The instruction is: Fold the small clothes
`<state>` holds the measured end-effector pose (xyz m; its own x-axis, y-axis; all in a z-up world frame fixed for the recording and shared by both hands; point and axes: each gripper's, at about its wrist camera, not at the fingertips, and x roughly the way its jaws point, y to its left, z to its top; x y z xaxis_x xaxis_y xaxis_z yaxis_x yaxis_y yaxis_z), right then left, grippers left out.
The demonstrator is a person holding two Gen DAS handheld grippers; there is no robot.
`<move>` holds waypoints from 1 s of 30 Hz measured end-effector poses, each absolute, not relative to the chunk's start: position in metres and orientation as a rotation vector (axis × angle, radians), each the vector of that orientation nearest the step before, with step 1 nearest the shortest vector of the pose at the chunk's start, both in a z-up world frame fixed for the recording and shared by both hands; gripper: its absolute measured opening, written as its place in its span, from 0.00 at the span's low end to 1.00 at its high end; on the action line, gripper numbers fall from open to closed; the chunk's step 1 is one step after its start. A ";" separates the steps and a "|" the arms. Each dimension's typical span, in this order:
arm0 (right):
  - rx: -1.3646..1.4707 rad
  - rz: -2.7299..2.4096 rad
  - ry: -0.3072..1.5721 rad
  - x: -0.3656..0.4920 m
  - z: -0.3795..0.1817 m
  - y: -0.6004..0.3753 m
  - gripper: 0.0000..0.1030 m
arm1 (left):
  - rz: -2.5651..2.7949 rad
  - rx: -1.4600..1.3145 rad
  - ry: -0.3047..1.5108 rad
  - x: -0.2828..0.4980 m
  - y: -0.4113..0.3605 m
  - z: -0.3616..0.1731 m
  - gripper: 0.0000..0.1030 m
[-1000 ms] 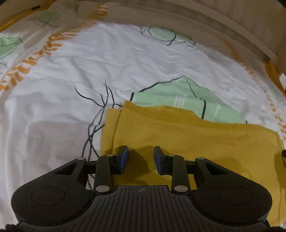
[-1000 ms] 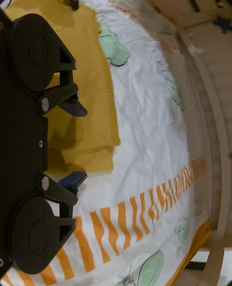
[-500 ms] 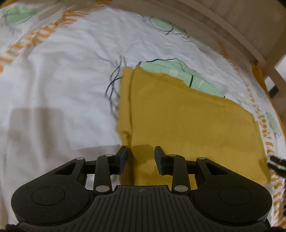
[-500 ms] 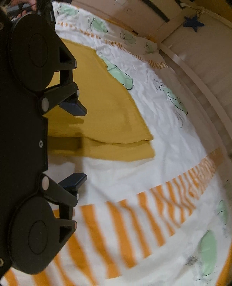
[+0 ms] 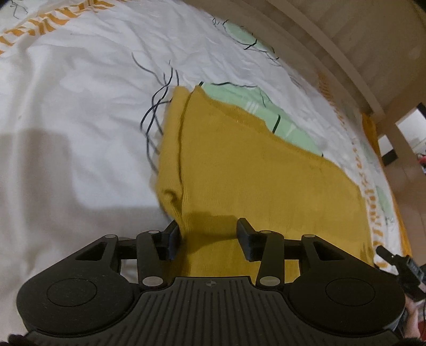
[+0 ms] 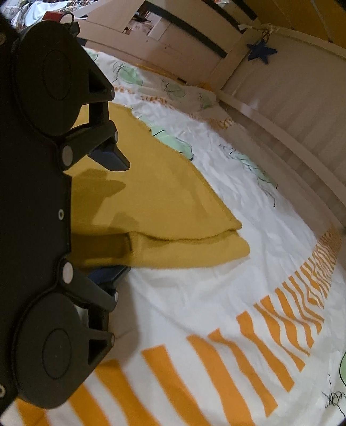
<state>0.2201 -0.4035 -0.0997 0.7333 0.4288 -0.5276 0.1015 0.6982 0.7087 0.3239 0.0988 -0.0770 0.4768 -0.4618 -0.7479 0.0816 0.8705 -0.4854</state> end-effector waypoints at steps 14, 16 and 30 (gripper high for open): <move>0.650 0.133 0.803 0.233 -0.087 -0.387 0.16 | -0.341 -0.459 0.982 0.333 0.097 -0.072 0.08; 0.676 0.117 0.810 0.228 -0.077 -0.390 0.15 | -0.342 -0.477 0.990 0.330 0.099 -0.065 0.08; 0.760 0.143 0.862 0.137 -0.022 -0.394 0.15 | -0.440 -0.504 1.059 0.249 0.116 -0.018 0.07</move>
<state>0.1374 -0.3939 -0.0215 0.6593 0.4055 -0.6332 0.1797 0.7327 0.6564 0.2486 0.1165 -0.0184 0.4237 -0.5676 -0.7059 0.0998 0.8038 -0.5864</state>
